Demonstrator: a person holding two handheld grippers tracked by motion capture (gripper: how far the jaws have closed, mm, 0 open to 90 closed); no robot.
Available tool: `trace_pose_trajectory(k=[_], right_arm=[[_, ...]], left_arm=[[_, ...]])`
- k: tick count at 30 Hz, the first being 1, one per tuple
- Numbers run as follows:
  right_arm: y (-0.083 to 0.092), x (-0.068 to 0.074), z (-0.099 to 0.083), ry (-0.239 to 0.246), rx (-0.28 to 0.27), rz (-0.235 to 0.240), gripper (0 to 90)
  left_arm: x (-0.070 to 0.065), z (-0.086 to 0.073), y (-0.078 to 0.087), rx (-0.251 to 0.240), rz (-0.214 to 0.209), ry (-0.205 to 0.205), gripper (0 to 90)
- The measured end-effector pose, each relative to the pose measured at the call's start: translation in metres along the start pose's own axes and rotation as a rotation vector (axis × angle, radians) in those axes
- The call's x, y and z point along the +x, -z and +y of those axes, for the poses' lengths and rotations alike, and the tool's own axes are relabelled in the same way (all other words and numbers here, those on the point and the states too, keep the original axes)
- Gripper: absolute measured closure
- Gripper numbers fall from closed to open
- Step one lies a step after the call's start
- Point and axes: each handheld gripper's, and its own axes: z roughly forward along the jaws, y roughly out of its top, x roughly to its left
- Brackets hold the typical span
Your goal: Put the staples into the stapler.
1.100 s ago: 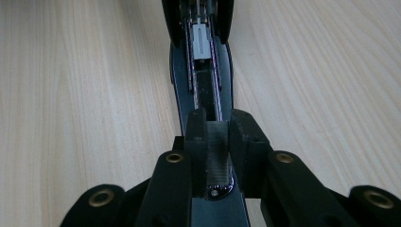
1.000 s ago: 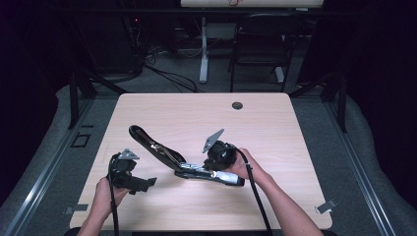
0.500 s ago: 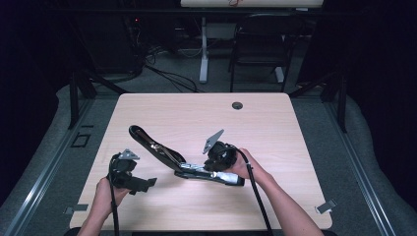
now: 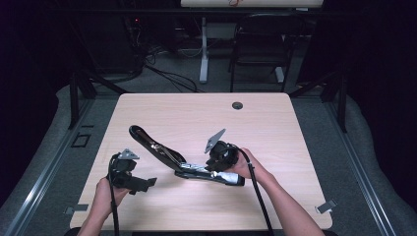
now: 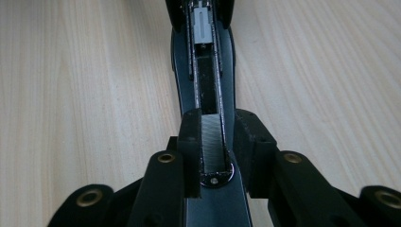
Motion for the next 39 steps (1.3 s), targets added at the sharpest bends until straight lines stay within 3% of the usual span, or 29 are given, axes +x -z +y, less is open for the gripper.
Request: trace_pose_trajectory(k=[6, 14, 17, 21, 23, 33, 39], right_arm=[[0.01, -0.004, -0.002, -0.049, -0.018, -0.034, 61.1], [0.022, -0.007, -0.01, -0.196, -0.047, -0.076, 25.0], [0.032, -0.007, -0.014, -0.226, -0.053, -0.102, 16.5], [0.045, -0.002, -0.022, -0.259, -0.081, -0.134, 14.2], [0.051, 0.002, -0.026, -0.27, -0.063, -0.185, 11.9], [0.07, 0.016, -0.046, -0.371, -0.103, -0.241, 10.1], [0.073, 0.013, -0.052, -0.419, -0.112, -0.294, 13.3]], left_arm=[[0.004, -0.001, 0.002, -0.011, -0.009, 0.022, 0.0], [0.021, -0.005, 0.006, -0.049, -0.018, 0.111, 0.0], [0.029, -0.006, 0.005, -0.056, -0.012, 0.152, 0.0], [0.033, -0.007, 0.006, -0.082, 0.005, 0.203, 0.0], [0.035, -0.006, 0.004, -0.082, 0.011, 0.22, 0.0], [0.043, -0.003, -0.002, -0.09, 0.038, 0.255, 0.0], [0.05, 0.0, -0.007, -0.077, 0.028, 0.257, 0.0]])
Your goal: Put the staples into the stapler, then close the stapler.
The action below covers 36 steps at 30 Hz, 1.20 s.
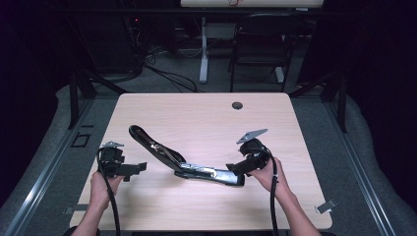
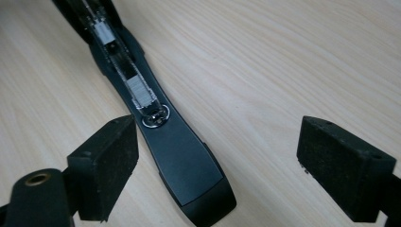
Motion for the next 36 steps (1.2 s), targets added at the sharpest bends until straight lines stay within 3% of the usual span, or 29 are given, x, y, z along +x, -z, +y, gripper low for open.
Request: trace_pose_trajectory(k=[9, 12, 17, 22, 25, 27, 32, 36], right_arm=[[0.001, -0.002, -0.001, -0.023, -0.001, -0.039, 18.8], [0.002, -0.001, -0.005, -0.06, -0.004, -0.027, 22.9], [0.004, 0.003, -0.007, -0.045, 0.002, -0.05, 25.5], [0.004, 0.002, -0.007, -0.044, 0.002, -0.058, 29.5], [0.003, 0.001, -0.007, -0.045, 0.001, -0.059, 32.7], [0.003, 0.001, -0.008, -0.034, 0.006, -0.065, 37.5], [0.004, 0.0, -0.008, -0.025, 0.008, -0.083, 53.6], [0.008, 0.006, -0.005, -0.002, -0.051, -0.098, 65.5]], left_arm=[[0.005, 0.003, -0.002, 0.011, 0.01, 0.013, 0.2], [0.004, 0.004, -0.002, 0.013, 0.01, 0.005, 0.2], [0.002, 0.007, -0.005, 0.013, 0.032, 0.003, 1.2], [0.002, 0.007, -0.002, -0.01, 0.053, 0.024, 16.1], [0.002, 0.009, 0.0, -0.032, 0.05, 0.035, 20.0], [0.001, 0.01, 0.0, -0.046, 0.042, 0.036, 31.8], [-0.003, 0.013, 0.002, -0.088, 0.048, 0.014, 45.1], [-0.002, 0.019, 0.003, -0.142, 0.02, 0.037, 57.0]])
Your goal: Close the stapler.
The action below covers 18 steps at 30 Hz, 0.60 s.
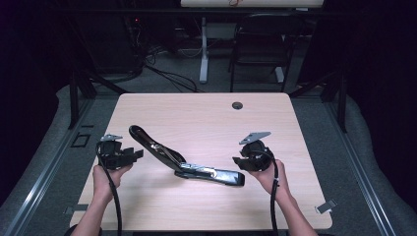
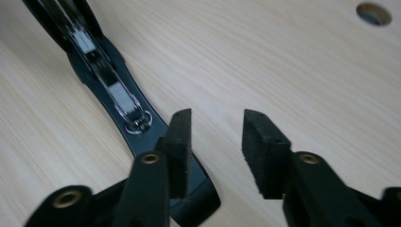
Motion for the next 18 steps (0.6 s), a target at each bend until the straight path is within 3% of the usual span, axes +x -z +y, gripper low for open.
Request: trace_pose_trajectory(k=[4, 8, 11, 15, 18], right_arm=[[0.002, 0.009, 0.005, 0.043, -0.051, -0.003, 72.6], [-0.003, 0.012, 0.006, 0.061, -0.052, 0.003, 76.3], [-0.007, 0.012, 0.006, 0.059, -0.049, 0.01, 77.2], [-0.007, 0.016, 0.008, 0.065, -0.057, 0.019, 78.8], [-0.006, 0.018, 0.01, 0.066, -0.081, 0.026, 80.2]], left_arm=[[-0.006, 0.003, 0.0, -0.034, -0.021, -0.031, 73.3], [-0.014, 0.004, 0.002, -0.093, -0.031, -0.048, 85.1], [-0.021, 0.005, 0.002, -0.1, -0.062, -0.061, 87.4], [-0.028, 0.005, 0.003, -0.107, -0.056, -0.1, 89.8], [-0.027, 0.005, 0.005, -0.107, -0.072, -0.099, 90.0]])
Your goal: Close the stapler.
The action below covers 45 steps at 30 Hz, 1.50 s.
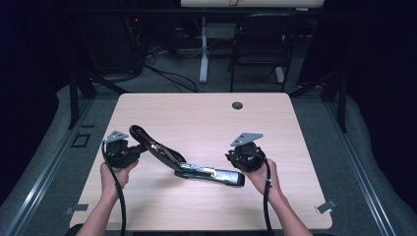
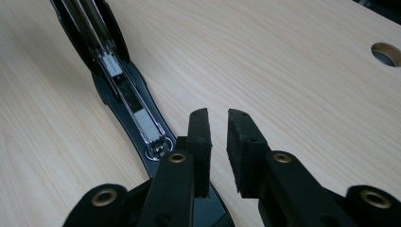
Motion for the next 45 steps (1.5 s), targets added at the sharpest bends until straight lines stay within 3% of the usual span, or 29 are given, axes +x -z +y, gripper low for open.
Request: trace_pose_trajectory(k=[5, 15, 21, 28, 33, 45], right_arm=[[-0.001, 0.003, 0.006, 0.011, -0.023, 0.02, 83.2], [-0.013, 0.012, 0.024, 0.026, -0.045, 0.104, 89.6], [-0.016, 0.021, 0.035, 0.045, -0.062, 0.132, 90.0], [-0.024, 0.026, 0.044, 0.062, -0.072, 0.149, 90.0], [-0.029, 0.03, 0.054, 0.053, -0.092, 0.164, 90.0], [-0.037, 0.043, 0.067, 0.083, -0.092, 0.189, 90.0]], left_arm=[[-0.004, 0.0, 0.001, -0.031, -0.002, -0.008, 90.0], [-0.013, 0.001, 0.003, -0.064, -0.017, -0.033, 90.0], [-0.025, 0.003, 0.004, -0.093, 0.004, -0.091, 90.0], [-0.03, 0.003, 0.001, -0.077, 0.015, -0.124, 90.0], [-0.03, 0.002, 0.0, -0.073, 0.014, -0.125, 90.0], [-0.035, 0.0, -0.005, -0.051, -0.026, -0.135, 90.0]])
